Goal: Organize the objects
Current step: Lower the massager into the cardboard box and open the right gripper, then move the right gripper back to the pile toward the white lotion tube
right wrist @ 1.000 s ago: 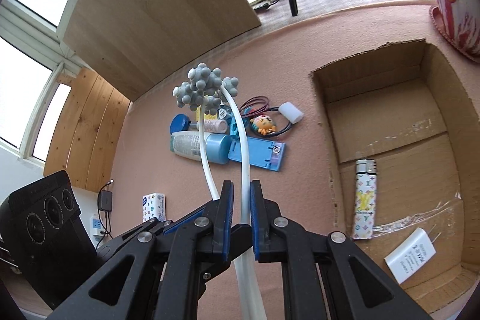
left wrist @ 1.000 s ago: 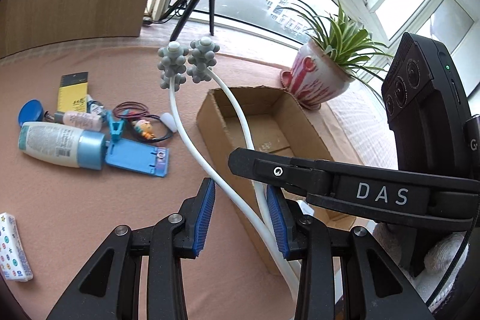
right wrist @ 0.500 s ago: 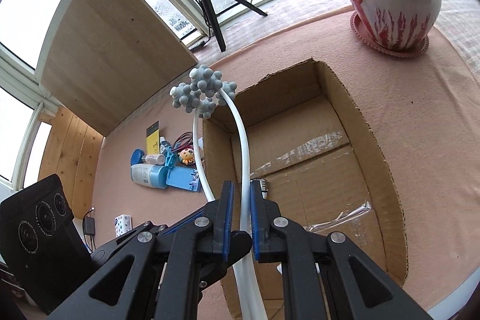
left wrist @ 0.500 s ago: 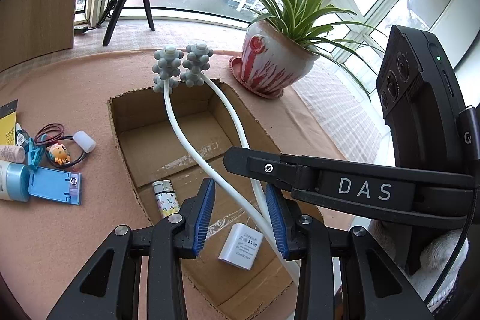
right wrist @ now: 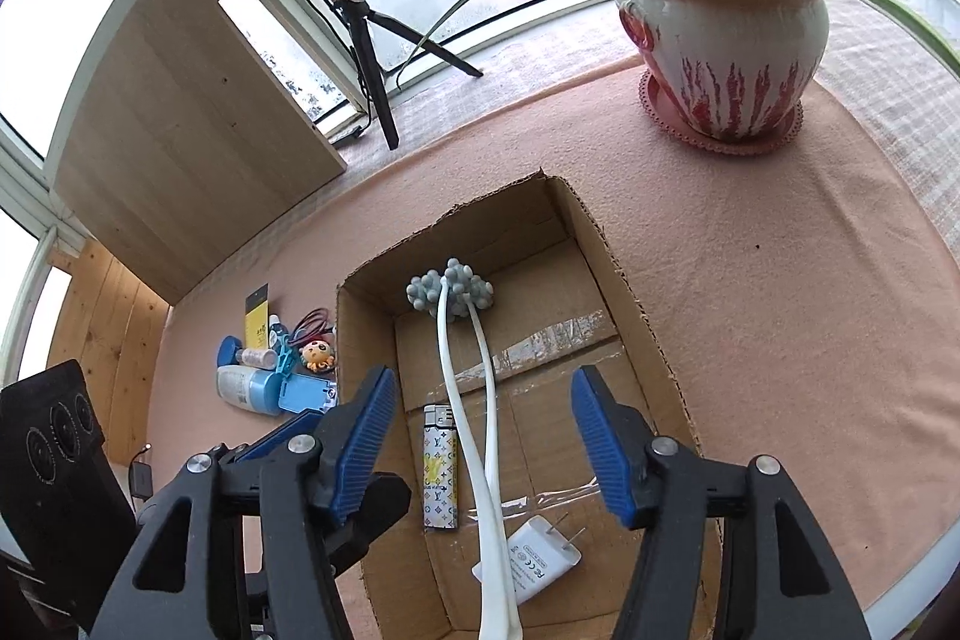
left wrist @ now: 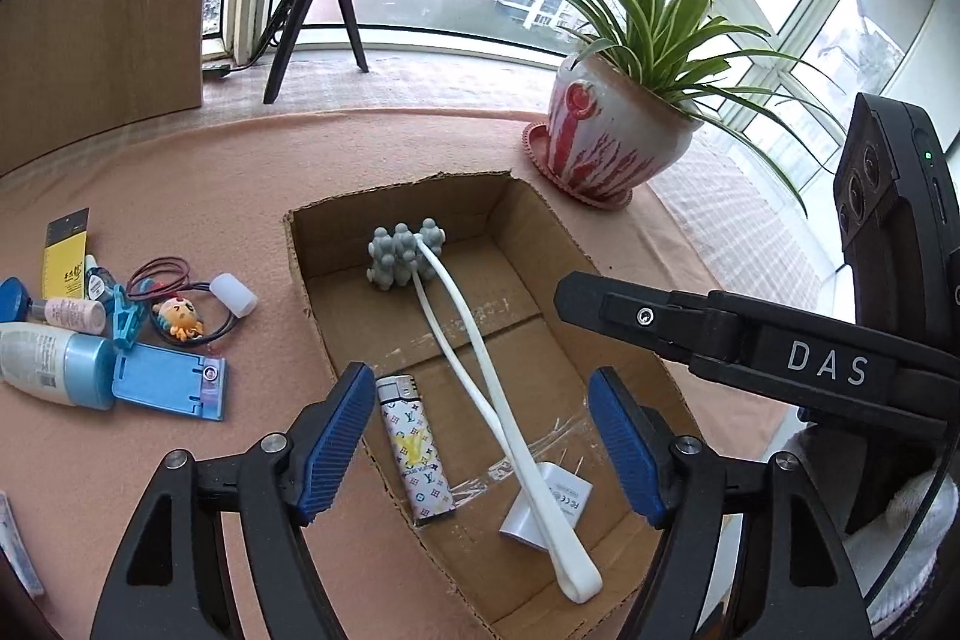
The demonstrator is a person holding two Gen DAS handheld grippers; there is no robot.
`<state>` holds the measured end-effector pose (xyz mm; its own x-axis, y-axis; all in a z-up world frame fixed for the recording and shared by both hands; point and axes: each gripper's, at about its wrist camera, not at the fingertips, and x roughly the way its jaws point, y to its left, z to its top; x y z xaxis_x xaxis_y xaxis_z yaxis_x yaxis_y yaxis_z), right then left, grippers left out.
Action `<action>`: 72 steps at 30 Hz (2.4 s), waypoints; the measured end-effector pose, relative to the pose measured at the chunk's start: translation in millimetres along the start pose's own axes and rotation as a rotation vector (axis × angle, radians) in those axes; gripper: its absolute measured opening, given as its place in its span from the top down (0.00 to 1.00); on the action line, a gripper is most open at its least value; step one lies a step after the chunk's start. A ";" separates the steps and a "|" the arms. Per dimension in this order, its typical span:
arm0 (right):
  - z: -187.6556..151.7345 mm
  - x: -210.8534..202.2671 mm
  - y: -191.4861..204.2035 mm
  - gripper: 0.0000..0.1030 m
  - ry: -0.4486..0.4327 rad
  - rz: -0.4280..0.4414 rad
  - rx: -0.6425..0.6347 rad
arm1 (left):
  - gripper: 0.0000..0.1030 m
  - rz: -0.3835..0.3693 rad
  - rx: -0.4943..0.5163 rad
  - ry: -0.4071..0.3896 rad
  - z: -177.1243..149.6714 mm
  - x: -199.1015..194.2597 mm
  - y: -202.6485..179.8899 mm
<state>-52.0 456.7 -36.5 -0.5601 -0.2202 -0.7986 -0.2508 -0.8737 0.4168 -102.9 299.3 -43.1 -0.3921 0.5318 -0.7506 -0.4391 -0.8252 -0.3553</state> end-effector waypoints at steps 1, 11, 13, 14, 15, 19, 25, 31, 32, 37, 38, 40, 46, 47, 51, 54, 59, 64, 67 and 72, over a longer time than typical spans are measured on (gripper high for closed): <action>-0.3 1.1 0.6 0.44 0.002 0.000 0.002 | 0.25 0.004 -0.002 0.001 -1.7 -2.0 2.6; -9.7 9.9 29.3 0.44 -0.006 0.000 -0.075 | 0.24 0.069 -0.060 -0.003 -19.3 -31.2 45.4; -12.3 13.1 38.2 0.44 -0.013 0.006 -0.092 | 0.24 0.085 -0.082 -0.003 -23.8 -38.4 57.6; -13.8 14.3 42.3 0.44 -0.022 0.013 -0.098 | 0.24 0.095 -0.092 -0.002 -26.5 -42.3 64.5; -15.1 15.4 46.0 0.44 -0.031 0.023 -0.102 | 0.24 0.106 -0.101 -0.001 -29.7 -46.0 72.1; -19.8 20.6 60.4 0.44 -0.050 0.064 -0.103 | 0.24 0.153 -0.154 0.003 -43.0 -61.5 105.0; -22.9 36.0 90.4 0.44 -0.013 0.101 -0.164 | 0.24 0.224 -0.246 0.002 -65.3 -87.0 157.5; -29.4 61.5 134.7 0.44 0.065 0.124 -0.276 | 0.24 0.271 -0.323 -0.008 -85.6 -108.6 198.6; -30.4 66.2 142.6 0.44 0.079 0.130 -0.295 | 0.24 0.275 -0.335 -0.007 -89.3 -110.6 204.6; -34.0 86.3 179.8 0.44 0.132 0.156 -0.384 | 0.24 0.279 -0.381 0.005 -104.8 -115.7 226.4; -34.0 90.2 186.6 0.44 0.140 0.159 -0.402 | 0.24 0.277 -0.386 0.007 -107.3 -116.5 229.1; -34.4 98.1 198.5 0.44 0.158 0.168 -0.431 | 0.24 0.271 -0.396 0.009 -111.3 -117.8 233.6; -34.6 124.6 233.8 0.44 0.214 0.190 -0.500 | 0.25 0.265 -0.410 0.013 -115.6 -120.4 245.2; -35.0 129.8 240.3 0.44 0.225 0.192 -0.517 | 0.25 0.268 -0.409 0.013 -116.1 -121.0 246.4; -41.4 149.1 265.2 0.44 0.268 0.195 -0.578 | 0.25 0.279 -0.422 0.012 -119.3 -122.1 255.7; -45.8 164.3 282.4 0.44 0.274 0.175 -0.615 | 0.25 0.289 -0.444 0.010 -122.3 -124.3 265.5; -46.8 193.9 298.4 0.44 0.316 0.163 -0.627 | 0.25 0.298 -0.469 0.003 -127.6 -132.4 278.2; -42.8 212.8 311.4 0.44 0.324 0.130 -0.681 | 0.25 0.297 -0.488 -0.002 -130.9 -137.5 285.0; -42.3 221.0 317.0 0.45 0.334 0.118 -0.706 | 0.25 0.296 -0.490 -0.004 -130.2 -139.2 286.9; -48.4 233.6 318.6 0.52 0.376 0.116 -0.728 | 0.25 0.292 -0.489 -0.005 -126.0 -140.3 288.9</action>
<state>-224.5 105.9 -111.3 -0.2169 -0.3435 -0.9138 0.4388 -0.8705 0.2231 -72.9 -37.7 -110.5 -0.4455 0.2680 -0.8543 0.1128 -0.9298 -0.3505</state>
